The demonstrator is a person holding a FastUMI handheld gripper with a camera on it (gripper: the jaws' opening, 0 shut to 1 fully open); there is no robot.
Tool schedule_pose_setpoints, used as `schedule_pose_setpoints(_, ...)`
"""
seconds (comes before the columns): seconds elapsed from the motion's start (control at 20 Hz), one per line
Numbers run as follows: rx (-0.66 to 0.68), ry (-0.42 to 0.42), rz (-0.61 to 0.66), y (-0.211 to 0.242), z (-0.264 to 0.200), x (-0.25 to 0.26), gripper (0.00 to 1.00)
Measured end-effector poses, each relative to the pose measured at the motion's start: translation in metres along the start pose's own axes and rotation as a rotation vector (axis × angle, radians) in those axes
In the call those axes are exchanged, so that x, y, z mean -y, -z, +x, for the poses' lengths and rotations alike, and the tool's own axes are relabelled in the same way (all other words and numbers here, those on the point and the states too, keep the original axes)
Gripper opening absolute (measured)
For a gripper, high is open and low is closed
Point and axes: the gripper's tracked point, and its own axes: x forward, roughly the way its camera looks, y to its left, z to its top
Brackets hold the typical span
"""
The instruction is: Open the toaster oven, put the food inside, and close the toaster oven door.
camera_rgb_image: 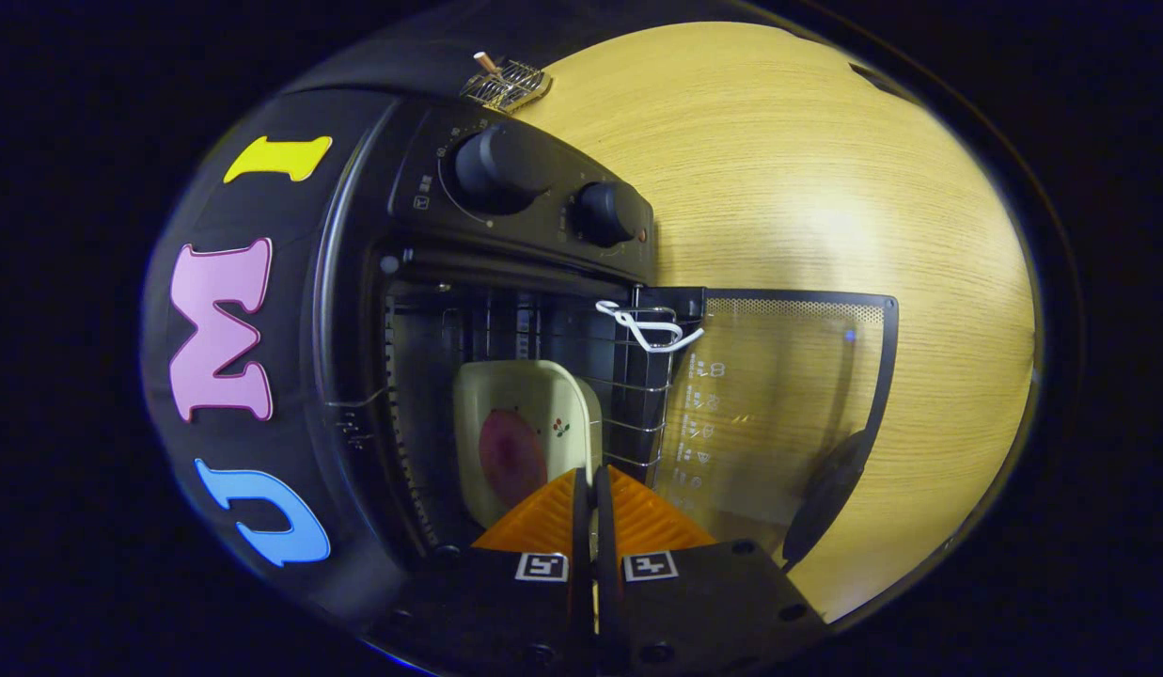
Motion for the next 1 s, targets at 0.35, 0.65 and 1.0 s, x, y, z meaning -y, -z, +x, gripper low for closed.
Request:
schedule_pose_setpoints(0.35, -0.049, -0.094, -0.019, 0.008, -0.016, -0.011, 0.42)
schedule_pose_setpoints(0.65, -0.051, -0.221, -0.370, -0.002, -0.052, 0.012, 0.96)
schedule_pose_setpoints(1.0, -0.033, -0.201, -0.810, -0.025, -0.084, 0.068, 0.97)
